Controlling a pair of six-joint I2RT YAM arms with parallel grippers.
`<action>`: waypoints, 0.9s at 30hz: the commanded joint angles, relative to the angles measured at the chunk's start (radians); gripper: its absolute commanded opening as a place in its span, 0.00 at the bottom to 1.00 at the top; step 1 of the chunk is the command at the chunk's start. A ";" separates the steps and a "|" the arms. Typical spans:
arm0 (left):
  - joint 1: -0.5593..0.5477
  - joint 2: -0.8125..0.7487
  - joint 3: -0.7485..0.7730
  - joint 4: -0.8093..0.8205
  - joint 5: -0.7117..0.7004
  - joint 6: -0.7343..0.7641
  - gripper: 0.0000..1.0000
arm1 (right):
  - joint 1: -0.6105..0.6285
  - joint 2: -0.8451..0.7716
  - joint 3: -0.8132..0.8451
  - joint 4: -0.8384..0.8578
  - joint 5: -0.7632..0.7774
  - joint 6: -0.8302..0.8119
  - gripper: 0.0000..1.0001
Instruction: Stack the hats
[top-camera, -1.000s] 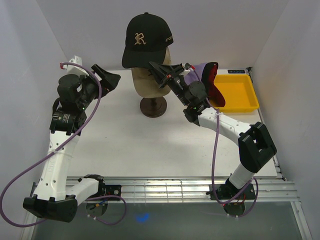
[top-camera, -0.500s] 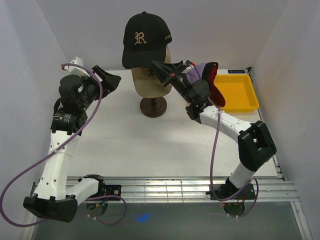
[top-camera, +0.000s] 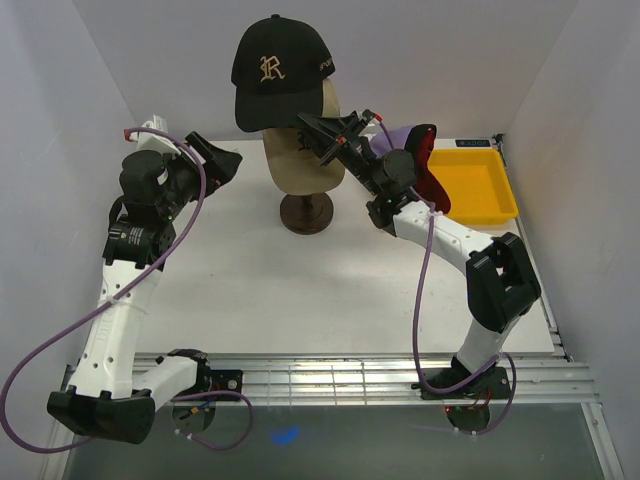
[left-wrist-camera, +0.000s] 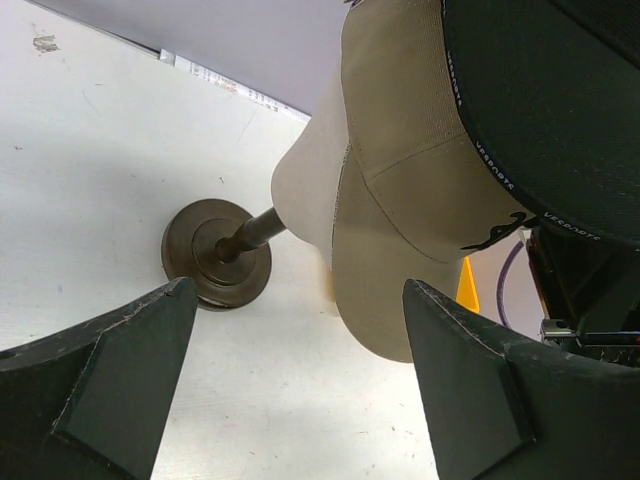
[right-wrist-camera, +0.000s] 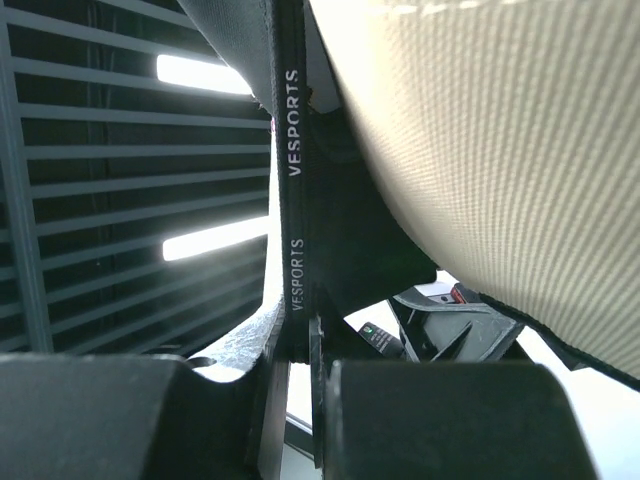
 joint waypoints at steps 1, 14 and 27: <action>0.001 -0.007 -0.004 0.004 -0.011 0.017 0.94 | -0.005 -0.024 0.030 0.074 -0.019 0.016 0.08; 0.001 0.001 -0.004 0.006 -0.019 0.018 0.94 | -0.043 0.045 0.169 0.093 -0.117 0.087 0.08; 0.001 0.010 -0.005 0.003 -0.029 0.026 0.94 | -0.109 0.035 0.158 0.128 -0.224 0.171 0.08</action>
